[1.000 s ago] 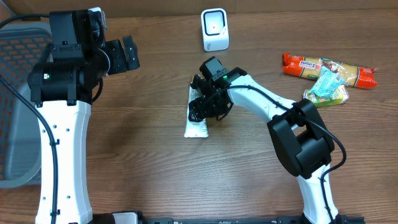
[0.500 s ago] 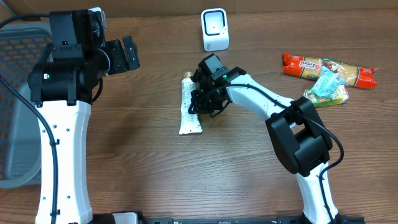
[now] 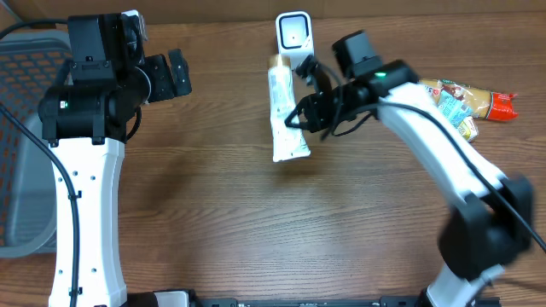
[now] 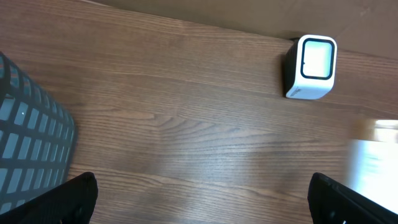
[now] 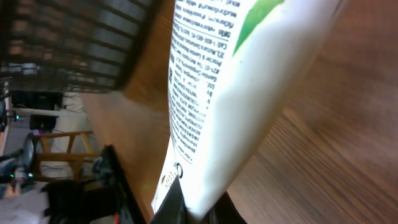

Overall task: Scan the item barcode
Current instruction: 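Lift the white tube up toward the scanner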

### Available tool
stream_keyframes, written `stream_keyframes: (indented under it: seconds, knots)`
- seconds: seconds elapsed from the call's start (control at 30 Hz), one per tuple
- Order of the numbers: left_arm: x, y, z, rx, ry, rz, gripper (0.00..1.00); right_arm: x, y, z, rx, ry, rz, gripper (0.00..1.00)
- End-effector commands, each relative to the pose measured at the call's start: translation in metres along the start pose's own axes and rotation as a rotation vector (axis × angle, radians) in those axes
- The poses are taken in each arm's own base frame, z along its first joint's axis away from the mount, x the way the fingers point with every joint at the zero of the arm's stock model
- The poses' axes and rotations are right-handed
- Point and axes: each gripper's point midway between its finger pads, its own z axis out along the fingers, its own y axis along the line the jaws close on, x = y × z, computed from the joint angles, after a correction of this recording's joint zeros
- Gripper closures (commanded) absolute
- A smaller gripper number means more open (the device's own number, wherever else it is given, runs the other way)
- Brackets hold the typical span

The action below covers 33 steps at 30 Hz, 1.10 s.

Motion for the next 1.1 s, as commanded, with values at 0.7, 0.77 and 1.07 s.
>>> stream_keyframes:
  seconds: [0.7,0.77,1.07]
  knots:
    - [-0.002,0.001,0.001,-0.005,-0.005,0.002,0.01,-0.083,-0.006,-0.167,0.809,-0.598,0.038,0.96]
    - [-0.002,0.001,0.001,-0.005,-0.005,0.002,0.01,-0.095,-0.016,-0.18,0.914,-0.642,-0.007,0.96]
    - [0.0,0.001,0.001,-0.007,0.002,0.002,0.0,-0.135,-0.121,-0.119,1.27,-0.471,-0.258,0.96]
